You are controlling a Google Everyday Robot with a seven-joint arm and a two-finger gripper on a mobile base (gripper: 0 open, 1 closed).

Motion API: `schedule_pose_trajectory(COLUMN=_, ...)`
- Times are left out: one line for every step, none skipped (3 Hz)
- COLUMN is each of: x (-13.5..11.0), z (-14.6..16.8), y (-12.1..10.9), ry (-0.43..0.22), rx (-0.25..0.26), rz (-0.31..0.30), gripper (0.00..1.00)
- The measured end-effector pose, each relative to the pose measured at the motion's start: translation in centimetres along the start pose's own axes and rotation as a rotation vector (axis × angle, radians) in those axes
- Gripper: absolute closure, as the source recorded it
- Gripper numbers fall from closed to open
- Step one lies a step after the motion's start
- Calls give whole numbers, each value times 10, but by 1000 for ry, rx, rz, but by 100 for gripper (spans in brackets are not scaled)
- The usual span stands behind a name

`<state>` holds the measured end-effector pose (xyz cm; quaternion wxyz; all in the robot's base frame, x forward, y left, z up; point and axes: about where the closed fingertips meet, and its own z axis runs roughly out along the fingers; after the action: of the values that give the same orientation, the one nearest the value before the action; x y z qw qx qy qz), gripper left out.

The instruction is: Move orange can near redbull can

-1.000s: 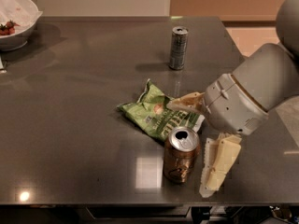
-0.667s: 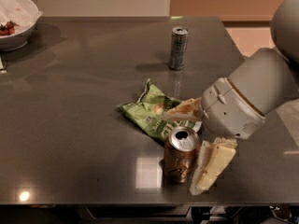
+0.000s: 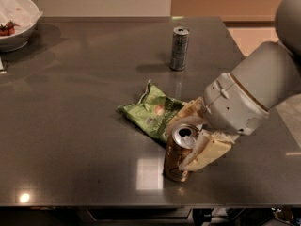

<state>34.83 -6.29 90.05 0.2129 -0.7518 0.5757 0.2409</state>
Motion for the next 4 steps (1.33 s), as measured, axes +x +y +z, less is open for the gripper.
schedule_pose_trajectory(x=3, z=-19, y=-24, ry=28, rx=31, rz=38, gripper=87)
schedule_pose_trajectory(x=8, z=-48, y=-59, ry=55, rx=77, rz=90, gripper=100)
schedule_pose_trajectory(x=12, z=-80, y=-94, ry=77, rx=133, rz=130, gripper=100)
schedule_pose_trajectory(x=20, z=-104, y=-125, ry=76, rx=187, rz=167, gripper=100)
